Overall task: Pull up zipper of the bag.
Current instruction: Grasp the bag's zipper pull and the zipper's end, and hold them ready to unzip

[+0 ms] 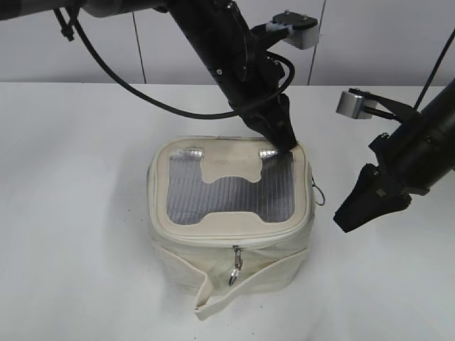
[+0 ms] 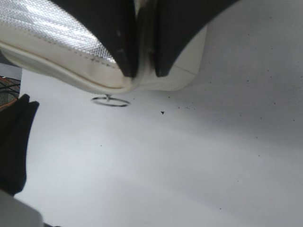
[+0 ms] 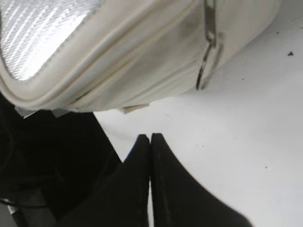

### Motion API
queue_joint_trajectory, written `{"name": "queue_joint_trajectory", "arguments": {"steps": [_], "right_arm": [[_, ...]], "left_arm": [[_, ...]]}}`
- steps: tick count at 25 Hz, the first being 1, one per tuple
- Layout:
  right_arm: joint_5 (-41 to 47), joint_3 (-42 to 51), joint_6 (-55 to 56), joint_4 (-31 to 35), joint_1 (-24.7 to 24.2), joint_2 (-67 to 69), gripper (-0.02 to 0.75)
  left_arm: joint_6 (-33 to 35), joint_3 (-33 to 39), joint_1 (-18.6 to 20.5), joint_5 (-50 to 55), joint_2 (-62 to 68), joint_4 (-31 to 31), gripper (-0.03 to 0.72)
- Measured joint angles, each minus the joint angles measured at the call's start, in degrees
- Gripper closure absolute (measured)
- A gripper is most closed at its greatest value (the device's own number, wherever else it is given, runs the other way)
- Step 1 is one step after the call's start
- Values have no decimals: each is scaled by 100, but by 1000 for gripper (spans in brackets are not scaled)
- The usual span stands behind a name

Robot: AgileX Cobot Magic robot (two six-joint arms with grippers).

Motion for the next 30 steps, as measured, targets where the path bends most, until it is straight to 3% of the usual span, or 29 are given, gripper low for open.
{"name": "queue_joint_trajectory", "arguments": {"steps": [3,9,14,19,24,27,30], "right_arm": [[-397,0,7,-5,0,0,701],[-1106,0,-600,307,0,0,342],[-1542,0,-1416,936,0,0,274],[-1813,0,-1751,1130,0,255,267],[-1927,0,-2859,2194,-7,758,309],[-2041,0,-3396,2812,-18,1056,419],[-2062,-1,-3510,3203,-18,1290,639]], "left_arm": [[-5,0,0,0,0,0,610],[-12,0,0,0,0,0,610],[-11,0,0,0,0,0,610],[-11,0,0,0,0,0,610],[-15,0,0,0,0,14,610],[-15,0,0,0,-7,65,610],[-18,0,7,0,-12,63,610]]}}
